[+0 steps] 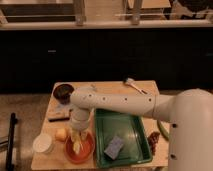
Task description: Place banana in red bowl
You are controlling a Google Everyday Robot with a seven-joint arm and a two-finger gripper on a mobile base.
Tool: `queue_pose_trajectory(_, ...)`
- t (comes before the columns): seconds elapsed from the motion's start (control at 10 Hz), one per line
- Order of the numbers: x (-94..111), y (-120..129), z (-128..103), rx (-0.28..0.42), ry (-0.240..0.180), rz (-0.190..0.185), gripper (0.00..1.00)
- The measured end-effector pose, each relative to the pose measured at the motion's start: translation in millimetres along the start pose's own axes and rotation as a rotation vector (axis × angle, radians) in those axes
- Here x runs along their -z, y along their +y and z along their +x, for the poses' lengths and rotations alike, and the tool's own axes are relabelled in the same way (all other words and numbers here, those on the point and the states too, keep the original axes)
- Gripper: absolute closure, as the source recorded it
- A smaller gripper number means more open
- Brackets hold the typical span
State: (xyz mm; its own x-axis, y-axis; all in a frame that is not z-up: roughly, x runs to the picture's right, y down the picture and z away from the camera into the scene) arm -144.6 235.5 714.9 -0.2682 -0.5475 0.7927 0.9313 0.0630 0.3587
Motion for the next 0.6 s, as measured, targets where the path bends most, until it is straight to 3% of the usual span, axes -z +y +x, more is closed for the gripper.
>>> queue_pose_trajectory(0.4, -4.3, 3.1, 5.2, -0.007, -0.023, -0.007, 0.27)
queue_pose_trajectory(0.6, -5.8, 3.0, 6.6, -0.008, -0.031, -0.01, 0.2)
